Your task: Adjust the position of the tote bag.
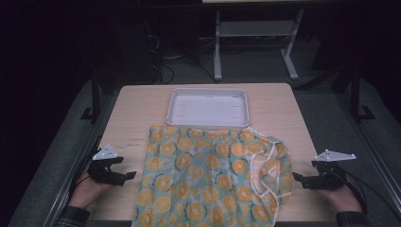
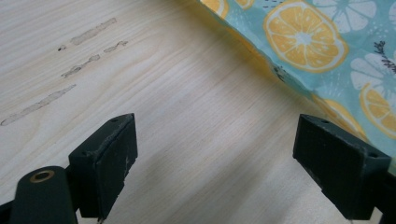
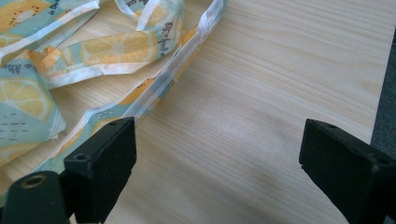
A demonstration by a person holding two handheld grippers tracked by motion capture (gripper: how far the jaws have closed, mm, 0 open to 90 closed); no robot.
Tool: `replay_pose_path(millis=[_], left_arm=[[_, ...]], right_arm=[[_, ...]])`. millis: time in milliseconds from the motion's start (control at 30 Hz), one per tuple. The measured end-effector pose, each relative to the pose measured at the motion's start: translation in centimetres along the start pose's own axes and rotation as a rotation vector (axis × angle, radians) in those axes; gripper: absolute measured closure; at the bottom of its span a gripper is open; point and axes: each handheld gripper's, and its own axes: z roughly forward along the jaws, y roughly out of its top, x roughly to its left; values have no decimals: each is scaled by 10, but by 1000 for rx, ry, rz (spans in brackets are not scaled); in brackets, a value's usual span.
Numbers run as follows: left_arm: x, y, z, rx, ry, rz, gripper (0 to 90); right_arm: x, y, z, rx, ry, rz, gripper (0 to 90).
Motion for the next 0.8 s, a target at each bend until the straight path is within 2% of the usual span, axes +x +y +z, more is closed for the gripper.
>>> replay_pose_path(millis=[200,533,600,667,700,800], left_arm=[[-3,3,-2,-10,-12,-7,138],[-10,22,-3,-48,-45,-11,143],[-12,25,0,-54,-47,-18,142],[-12,28,3,-37,-47,-5,142],[-15,31,7,-43,-55,-25,142],[-16,33,11,-39,-57,-21,142]], right_arm=[[4,1,-3,-2,7,-4,111],[25,16,-9,-39,47,-36,116],[28,17,-10,-39,51,-41,116],[32,19,-9,-39,55,-55,116],[36,21,-9,-39,61,-64,116],[39,22,-11,-44,59,-70,116]])
